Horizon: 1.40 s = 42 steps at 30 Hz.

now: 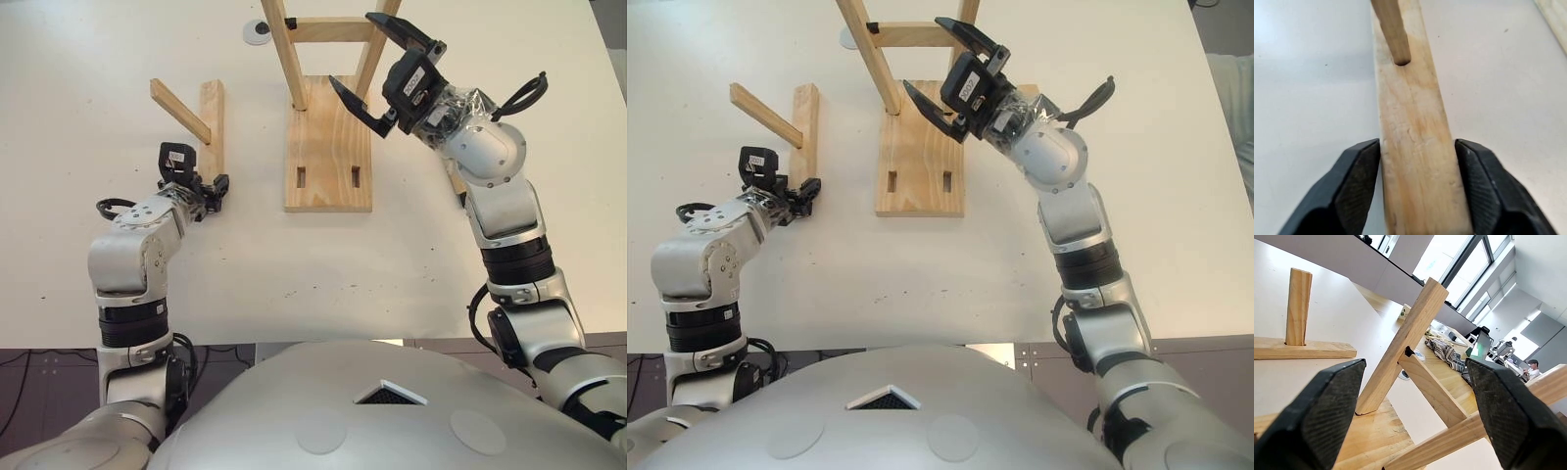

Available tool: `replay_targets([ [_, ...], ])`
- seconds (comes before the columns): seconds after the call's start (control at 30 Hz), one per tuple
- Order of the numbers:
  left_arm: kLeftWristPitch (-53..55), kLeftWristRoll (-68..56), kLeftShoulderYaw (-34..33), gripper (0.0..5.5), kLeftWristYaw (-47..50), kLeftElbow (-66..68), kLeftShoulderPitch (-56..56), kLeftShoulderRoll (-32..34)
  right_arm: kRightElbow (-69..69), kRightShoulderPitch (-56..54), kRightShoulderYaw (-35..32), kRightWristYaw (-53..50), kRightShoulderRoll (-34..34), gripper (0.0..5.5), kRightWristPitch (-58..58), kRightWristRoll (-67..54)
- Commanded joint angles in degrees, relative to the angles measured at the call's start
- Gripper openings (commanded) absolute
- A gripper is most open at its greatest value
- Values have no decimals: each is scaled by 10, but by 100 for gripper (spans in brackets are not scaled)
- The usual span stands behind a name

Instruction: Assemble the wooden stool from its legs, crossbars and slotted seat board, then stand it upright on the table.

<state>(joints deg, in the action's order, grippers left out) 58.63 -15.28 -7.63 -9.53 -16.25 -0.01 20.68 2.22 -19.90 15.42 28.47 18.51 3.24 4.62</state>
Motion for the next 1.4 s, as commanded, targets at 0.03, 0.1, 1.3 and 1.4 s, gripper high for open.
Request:
replay_targets([
  [0.03,-32,-3,-19,219,-5,41,21,-19,-3,-3,-8,1,-3,376,0,-2],
  [0.1,-68,-3,-27,202,-8,50,21,-27,-6,-8,-20,4,-6,376,-13,-19],
  [1.3,-128,-524,-27,202,-248,-135,-114,26,-202,-369,-319,198,49,489,-754,-694],
  [1.4,-131,-522,-24,202,-254,-138,-103,34,-211,-376,-330,211,63,440,-768,-696],
])
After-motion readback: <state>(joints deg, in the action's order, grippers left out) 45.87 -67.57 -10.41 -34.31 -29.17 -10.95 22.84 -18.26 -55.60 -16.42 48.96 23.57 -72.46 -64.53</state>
